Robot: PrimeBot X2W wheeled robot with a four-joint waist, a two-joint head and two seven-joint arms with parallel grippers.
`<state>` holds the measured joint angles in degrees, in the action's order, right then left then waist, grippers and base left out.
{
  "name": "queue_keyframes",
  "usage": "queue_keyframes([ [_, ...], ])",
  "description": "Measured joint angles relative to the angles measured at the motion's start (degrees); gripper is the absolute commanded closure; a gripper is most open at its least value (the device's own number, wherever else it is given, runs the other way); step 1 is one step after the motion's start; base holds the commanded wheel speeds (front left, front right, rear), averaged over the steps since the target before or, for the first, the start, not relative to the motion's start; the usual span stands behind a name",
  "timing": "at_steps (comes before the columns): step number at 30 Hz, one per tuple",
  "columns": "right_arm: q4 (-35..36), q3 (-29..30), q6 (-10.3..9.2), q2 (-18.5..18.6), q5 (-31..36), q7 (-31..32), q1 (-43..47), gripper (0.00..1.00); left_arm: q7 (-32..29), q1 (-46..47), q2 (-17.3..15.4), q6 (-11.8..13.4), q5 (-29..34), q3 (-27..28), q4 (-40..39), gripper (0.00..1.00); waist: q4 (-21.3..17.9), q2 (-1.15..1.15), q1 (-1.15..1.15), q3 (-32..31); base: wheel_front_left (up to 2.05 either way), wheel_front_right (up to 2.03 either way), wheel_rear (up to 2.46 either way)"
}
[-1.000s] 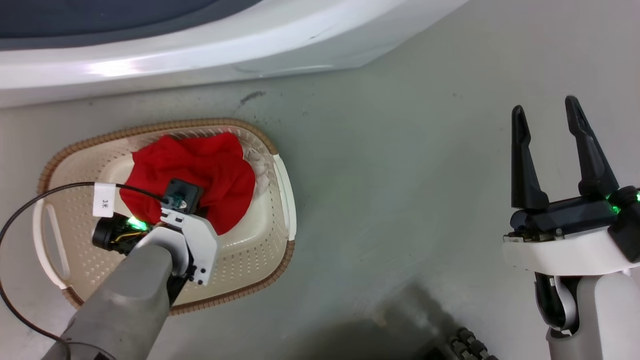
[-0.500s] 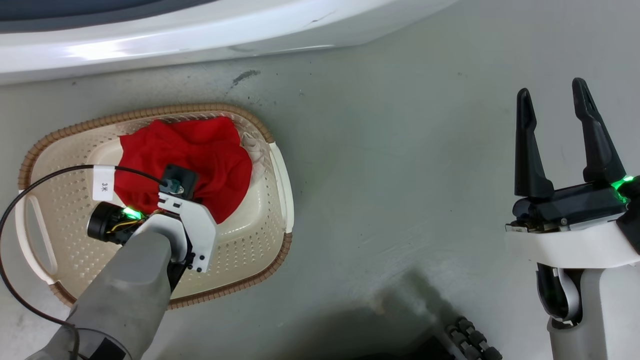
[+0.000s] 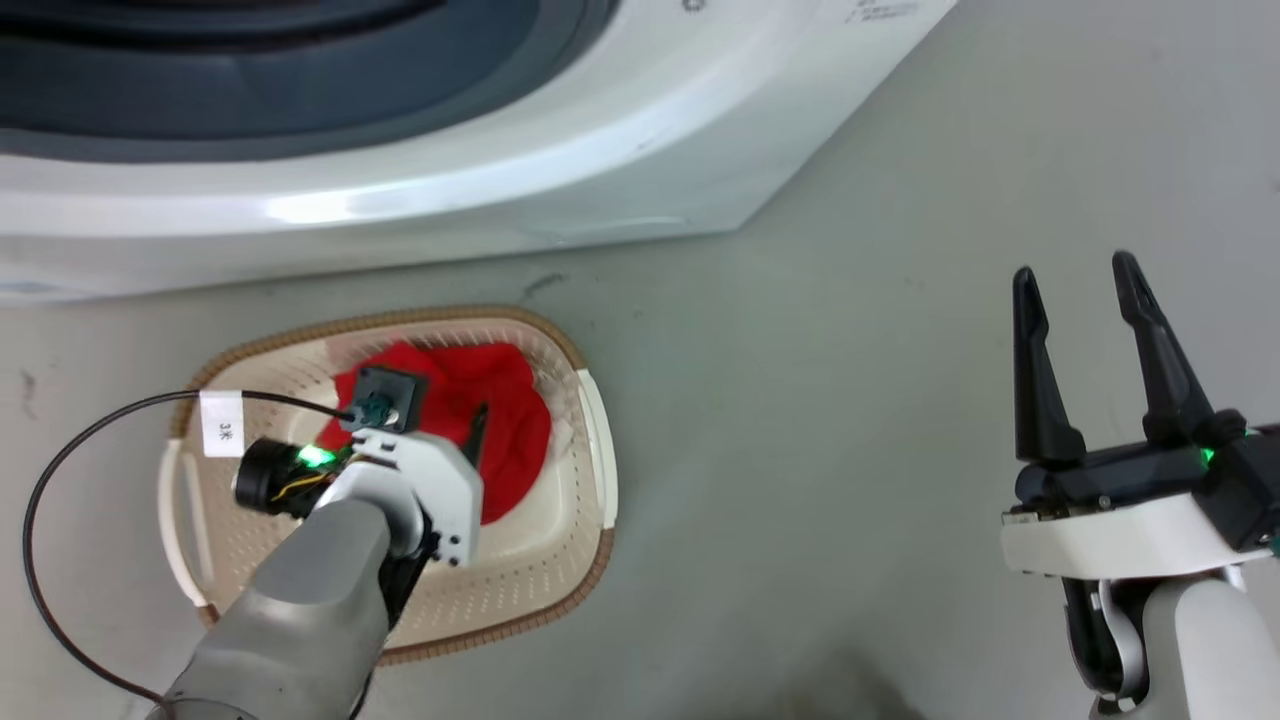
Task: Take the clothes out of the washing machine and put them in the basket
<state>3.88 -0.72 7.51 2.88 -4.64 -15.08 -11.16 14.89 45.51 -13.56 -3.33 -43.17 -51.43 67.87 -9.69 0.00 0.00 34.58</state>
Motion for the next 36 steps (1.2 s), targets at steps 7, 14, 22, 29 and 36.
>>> queue_keyframes([
  [7, -0.97, 0.65, 0.00, 0.00, 0.67, -0.01, 3.01, 0.00, 0.10, -6.60, -2.24, 5.06, 5.41, 9.02, -15.05, 0.00, 1.75, 0.00, -0.01, -6.98, 0.00, 0.00, 0.00],
  [14, -1.77, 1.56, 0.00, -0.01, 1.10, -0.01, 6.56, 0.00, 0.19, -16.21, -2.27, 8.94, 14.69, 20.87, -30.77, 0.00, 3.70, 0.00, -0.01, -13.12, 0.00, 0.00, 0.00],
  [22, -2.36, 2.27, 0.00, -0.02, 1.30, -0.01, 9.41, 0.00, 0.18, -26.98, -0.34, 10.26, 24.57, 34.49, -45.96, 0.00, 5.82, 0.00, -0.01, -19.12, 0.00, 0.00, 0.00],
  [29, -2.27, 3.31, 0.00, 0.00, 1.68, 0.00, 12.17, 0.00, 0.18, -34.64, 3.55, 9.42, 31.44, 42.81, -55.97, 0.00, 6.99, 0.00, -0.01, -24.06, 0.00, 0.00, 0.00],
  [36, -2.16, 3.07, 0.00, 0.00, 1.69, -0.01, 14.62, 0.00, 0.18, -40.84, 6.97, 7.76, 35.97, 47.88, -62.17, 0.00, 7.50, 0.00, -0.01, -28.42, 0.00, 0.00, 0.00],
])
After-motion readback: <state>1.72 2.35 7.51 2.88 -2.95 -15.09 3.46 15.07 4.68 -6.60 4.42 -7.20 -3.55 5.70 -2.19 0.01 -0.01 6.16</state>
